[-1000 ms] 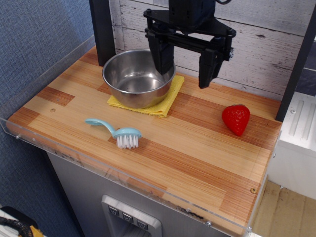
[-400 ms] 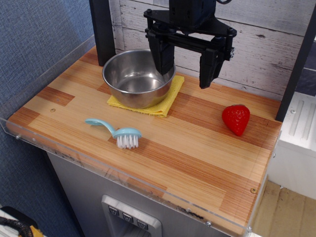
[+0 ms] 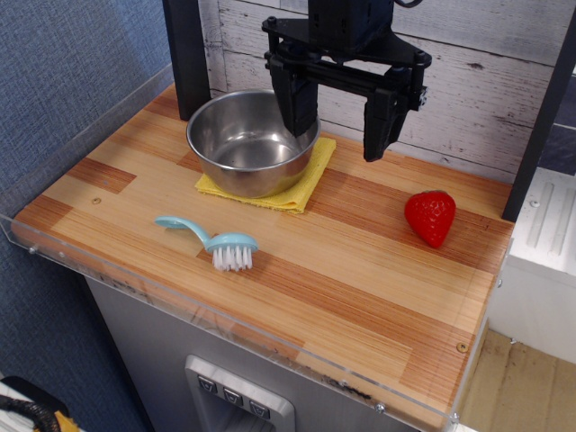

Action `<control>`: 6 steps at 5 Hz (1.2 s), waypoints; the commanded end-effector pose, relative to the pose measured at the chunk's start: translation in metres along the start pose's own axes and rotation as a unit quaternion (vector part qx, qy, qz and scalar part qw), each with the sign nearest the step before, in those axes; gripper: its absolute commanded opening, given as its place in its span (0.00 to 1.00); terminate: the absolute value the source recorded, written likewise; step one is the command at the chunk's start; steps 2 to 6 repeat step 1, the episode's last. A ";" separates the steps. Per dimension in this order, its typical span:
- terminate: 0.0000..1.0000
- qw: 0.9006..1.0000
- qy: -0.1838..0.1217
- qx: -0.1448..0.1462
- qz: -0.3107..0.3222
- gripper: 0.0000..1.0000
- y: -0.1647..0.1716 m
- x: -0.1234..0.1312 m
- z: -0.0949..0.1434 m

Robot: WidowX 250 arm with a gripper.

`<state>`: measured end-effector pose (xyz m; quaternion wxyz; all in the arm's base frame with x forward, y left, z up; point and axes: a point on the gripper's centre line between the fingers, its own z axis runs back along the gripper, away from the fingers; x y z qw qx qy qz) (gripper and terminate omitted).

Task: Move the red pepper to the far right corner of the table.

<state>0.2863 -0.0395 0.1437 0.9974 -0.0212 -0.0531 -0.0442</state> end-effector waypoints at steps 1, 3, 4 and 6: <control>1.00 1.000 -0.024 0.000 -0.002 1.00 0.000 -0.003 0.012; 1.00 1.000 -0.024 0.000 -0.002 1.00 0.000 -0.003 0.012; 1.00 1.000 -0.024 0.000 -0.002 1.00 0.000 -0.003 0.012; 1.00 1.000 -0.024 0.000 -0.002 1.00 0.000 -0.003 0.012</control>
